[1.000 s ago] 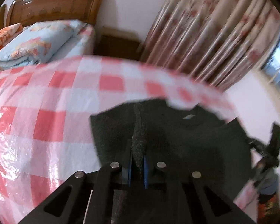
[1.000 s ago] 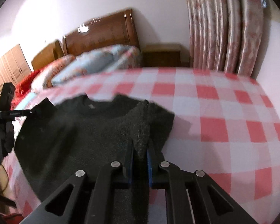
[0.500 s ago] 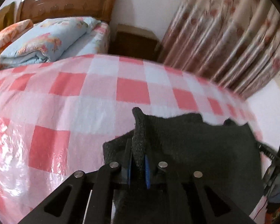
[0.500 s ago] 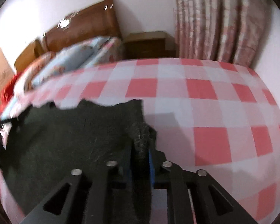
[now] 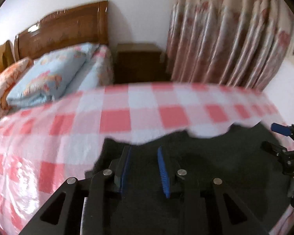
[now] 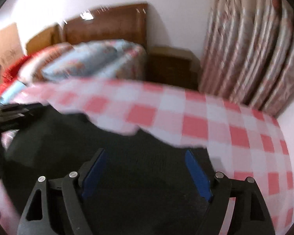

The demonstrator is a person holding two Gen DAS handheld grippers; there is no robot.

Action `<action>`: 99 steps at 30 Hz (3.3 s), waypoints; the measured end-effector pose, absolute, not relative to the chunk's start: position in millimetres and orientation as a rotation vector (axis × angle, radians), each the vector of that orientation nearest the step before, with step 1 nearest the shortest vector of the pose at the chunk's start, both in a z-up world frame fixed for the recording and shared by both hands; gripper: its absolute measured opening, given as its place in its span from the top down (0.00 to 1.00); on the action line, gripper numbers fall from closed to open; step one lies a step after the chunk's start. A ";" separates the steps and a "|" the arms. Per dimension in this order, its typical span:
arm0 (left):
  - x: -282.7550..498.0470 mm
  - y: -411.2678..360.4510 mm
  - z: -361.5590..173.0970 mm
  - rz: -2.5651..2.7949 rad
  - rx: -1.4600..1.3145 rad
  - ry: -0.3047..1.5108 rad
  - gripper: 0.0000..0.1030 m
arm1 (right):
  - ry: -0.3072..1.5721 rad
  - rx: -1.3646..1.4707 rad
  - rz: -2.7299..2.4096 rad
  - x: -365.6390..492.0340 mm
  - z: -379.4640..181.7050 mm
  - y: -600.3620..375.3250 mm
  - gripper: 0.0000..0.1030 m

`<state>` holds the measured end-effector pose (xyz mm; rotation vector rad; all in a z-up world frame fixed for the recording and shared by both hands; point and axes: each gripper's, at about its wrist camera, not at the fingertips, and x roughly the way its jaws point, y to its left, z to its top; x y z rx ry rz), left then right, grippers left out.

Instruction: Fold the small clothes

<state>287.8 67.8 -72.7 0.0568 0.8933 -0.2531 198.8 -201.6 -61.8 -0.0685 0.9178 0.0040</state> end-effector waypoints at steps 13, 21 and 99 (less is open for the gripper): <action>302.2 68.1 -93.4 -0.260 -0.015 0.954 0.60 | 1.031 0.022 -0.023 223.1 -94.6 -229.6 0.00; 301.9 62.0 -93.4 -0.248 0.005 0.950 0.57 | 1.033 0.013 0.013 229.0 -98.9 -229.8 0.00; 98.4 20.3 -89.6 -0.437 0.097 0.793 0.58 | 0.880 -0.252 0.215 41.2 -83.2 -112.3 0.00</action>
